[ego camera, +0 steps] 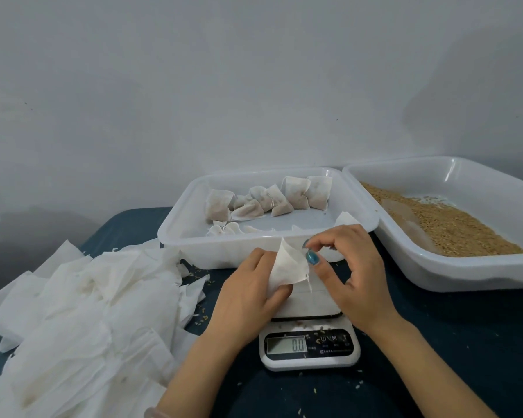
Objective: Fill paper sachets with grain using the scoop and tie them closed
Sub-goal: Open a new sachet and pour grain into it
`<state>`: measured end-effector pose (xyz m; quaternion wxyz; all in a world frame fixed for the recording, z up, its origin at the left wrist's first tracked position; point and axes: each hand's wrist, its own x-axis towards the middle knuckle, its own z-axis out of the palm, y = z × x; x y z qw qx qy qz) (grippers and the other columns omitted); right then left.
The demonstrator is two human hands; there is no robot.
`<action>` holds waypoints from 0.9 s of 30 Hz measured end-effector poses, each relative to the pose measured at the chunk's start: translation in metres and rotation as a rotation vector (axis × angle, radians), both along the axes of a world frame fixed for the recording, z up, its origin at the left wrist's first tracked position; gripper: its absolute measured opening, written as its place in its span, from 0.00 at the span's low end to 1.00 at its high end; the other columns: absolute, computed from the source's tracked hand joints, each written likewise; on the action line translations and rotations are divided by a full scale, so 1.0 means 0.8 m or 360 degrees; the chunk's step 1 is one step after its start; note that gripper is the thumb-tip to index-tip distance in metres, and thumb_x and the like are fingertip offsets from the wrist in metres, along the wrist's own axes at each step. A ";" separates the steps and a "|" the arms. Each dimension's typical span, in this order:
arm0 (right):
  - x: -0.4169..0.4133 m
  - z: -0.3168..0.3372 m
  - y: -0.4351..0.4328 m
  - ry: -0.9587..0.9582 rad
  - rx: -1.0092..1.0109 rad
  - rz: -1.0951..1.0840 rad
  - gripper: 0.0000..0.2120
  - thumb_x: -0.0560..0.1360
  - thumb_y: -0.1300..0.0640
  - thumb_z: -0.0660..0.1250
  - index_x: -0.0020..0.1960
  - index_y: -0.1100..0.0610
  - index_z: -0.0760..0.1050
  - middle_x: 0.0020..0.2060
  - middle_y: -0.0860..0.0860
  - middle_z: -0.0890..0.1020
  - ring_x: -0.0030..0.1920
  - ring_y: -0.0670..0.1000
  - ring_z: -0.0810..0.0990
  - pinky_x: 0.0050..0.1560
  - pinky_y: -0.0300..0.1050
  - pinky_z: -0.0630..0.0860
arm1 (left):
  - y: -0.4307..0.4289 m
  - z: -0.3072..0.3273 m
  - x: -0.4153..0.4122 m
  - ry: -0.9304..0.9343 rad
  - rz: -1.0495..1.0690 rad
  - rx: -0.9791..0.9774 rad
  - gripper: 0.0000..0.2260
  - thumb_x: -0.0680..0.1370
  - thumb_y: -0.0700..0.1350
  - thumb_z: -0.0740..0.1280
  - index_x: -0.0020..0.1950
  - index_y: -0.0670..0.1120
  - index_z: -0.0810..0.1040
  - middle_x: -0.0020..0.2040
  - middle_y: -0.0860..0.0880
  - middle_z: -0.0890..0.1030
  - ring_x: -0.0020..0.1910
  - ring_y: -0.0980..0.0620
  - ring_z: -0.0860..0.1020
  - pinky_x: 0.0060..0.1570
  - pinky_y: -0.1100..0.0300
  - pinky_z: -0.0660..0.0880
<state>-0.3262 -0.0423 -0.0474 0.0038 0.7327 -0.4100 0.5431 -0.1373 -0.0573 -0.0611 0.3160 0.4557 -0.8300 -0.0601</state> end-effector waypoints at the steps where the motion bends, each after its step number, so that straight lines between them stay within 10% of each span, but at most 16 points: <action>1: 0.001 0.000 0.001 0.0026 -0.0049 0.0010 0.11 0.77 0.47 0.65 0.49 0.54 0.80 0.46 0.44 0.80 0.52 0.46 0.76 0.53 0.40 0.71 | 0.001 0.001 0.000 0.0019 -0.0001 0.0013 0.14 0.77 0.54 0.61 0.57 0.48 0.72 0.51 0.55 0.72 0.46 0.55 0.72 0.43 0.55 0.73; 8: 0.001 -0.012 0.000 0.0382 0.0011 0.0052 0.27 0.68 0.33 0.72 0.55 0.54 0.81 0.49 0.42 0.80 0.55 0.46 0.74 0.56 0.42 0.73 | 0.003 0.001 -0.002 0.0158 -0.0104 0.0087 0.17 0.76 0.57 0.57 0.54 0.46 0.74 0.48 0.53 0.73 0.44 0.53 0.72 0.45 0.51 0.73; 27: -0.006 -0.020 -0.011 0.0625 -0.0155 0.0005 0.14 0.70 0.61 0.74 0.55 0.54 0.83 0.40 0.45 0.84 0.51 0.49 0.76 0.48 0.49 0.75 | 0.001 0.001 0.007 0.0096 -0.0133 0.0085 0.21 0.72 0.57 0.66 0.64 0.57 0.68 0.53 0.58 0.79 0.53 0.59 0.76 0.51 0.60 0.73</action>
